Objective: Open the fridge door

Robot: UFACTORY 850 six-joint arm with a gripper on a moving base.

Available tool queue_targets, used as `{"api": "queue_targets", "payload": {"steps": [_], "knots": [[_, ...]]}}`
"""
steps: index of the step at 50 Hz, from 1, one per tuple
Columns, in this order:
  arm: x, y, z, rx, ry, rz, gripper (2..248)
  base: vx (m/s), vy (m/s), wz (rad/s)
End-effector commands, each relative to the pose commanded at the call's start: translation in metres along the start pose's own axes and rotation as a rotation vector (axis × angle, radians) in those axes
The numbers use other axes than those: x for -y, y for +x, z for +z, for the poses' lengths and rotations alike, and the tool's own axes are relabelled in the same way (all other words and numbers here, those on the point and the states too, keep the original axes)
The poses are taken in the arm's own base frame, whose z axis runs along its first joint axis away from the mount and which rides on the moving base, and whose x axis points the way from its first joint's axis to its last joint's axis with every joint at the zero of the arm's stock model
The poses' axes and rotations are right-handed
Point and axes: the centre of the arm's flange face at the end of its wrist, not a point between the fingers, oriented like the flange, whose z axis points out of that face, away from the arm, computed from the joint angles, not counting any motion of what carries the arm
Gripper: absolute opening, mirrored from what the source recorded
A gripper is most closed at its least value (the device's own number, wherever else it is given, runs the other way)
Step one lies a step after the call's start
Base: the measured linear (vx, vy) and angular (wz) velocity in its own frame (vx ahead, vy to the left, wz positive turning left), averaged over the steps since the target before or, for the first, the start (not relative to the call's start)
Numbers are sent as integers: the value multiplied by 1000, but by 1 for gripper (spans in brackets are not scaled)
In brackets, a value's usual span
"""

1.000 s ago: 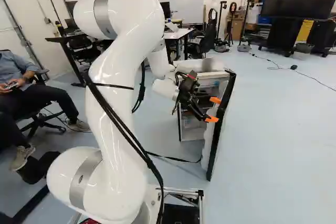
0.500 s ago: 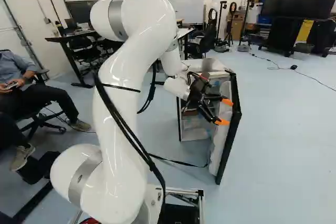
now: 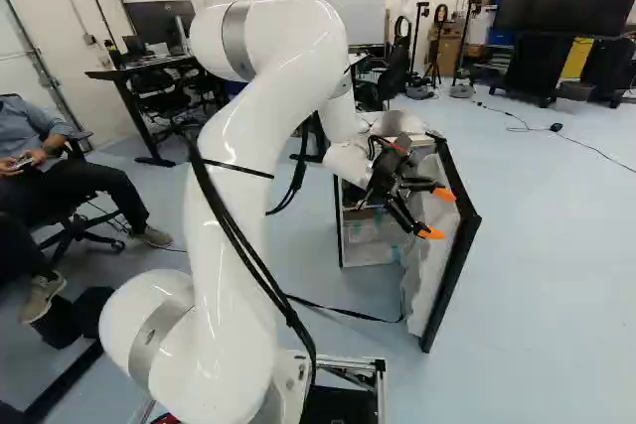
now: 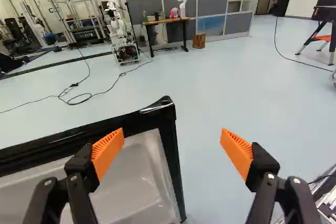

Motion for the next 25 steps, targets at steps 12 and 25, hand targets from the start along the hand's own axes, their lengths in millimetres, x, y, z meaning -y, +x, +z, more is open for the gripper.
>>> {"api": "queue_targets", "payload": {"steps": [12, 25], "knots": [[14, -1, 0, -1, 14, 17, 247, 0, 0, 0], [38, -1, 2, -2, 28, 50, 247, 0, 0, 0]]}}
